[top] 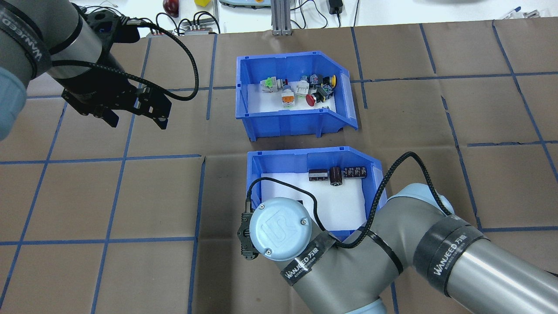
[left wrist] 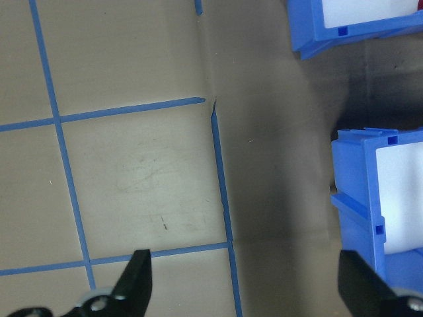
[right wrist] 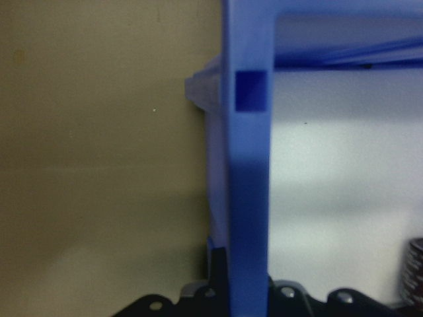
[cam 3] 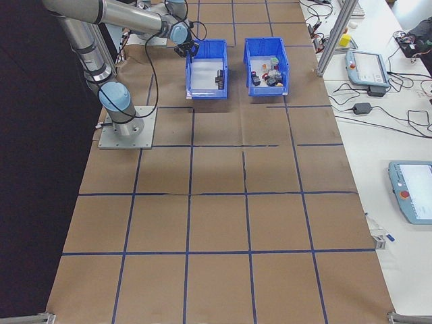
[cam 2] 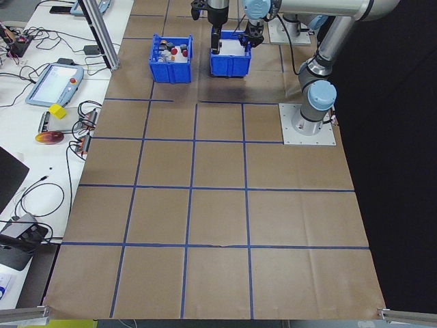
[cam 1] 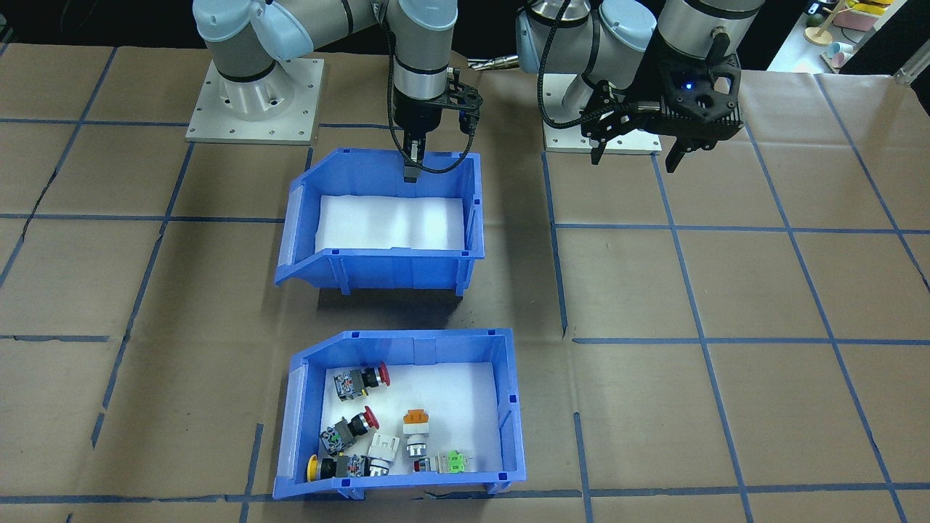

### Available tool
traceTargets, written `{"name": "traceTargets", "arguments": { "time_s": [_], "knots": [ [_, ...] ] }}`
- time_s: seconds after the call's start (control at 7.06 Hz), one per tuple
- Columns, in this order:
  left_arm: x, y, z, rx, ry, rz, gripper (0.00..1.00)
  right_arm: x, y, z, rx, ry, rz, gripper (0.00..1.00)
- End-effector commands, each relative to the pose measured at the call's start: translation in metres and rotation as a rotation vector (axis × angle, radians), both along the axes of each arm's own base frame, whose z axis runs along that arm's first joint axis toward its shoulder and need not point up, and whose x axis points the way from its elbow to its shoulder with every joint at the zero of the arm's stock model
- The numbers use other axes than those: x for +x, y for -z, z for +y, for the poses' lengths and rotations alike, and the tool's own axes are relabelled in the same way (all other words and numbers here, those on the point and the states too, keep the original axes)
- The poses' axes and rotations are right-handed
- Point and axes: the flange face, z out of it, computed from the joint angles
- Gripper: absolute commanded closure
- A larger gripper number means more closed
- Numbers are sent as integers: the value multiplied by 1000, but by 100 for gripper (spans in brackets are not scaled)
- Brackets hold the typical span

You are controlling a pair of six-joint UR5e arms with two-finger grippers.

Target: Place button box in front

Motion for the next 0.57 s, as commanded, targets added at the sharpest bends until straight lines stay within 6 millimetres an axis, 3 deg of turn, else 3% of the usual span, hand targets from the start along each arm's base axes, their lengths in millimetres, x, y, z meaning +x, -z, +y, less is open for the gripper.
{"name": "traceTargets", "arguments": {
  "time_s": [0.0, 0.28, 0.42],
  "knots": [
    [4, 3, 3, 6, -7, -3, 1, -3, -7, -4, -9, 23, -2, 0],
    [4, 4, 4, 5, -7, -4, 1, -12, -34, -4, -53, 38, -38, 0],
    [4, 5, 4, 9, -7, -2, 1, -18, -61, 0, -51, 44, -38, 0]
  ]
}}
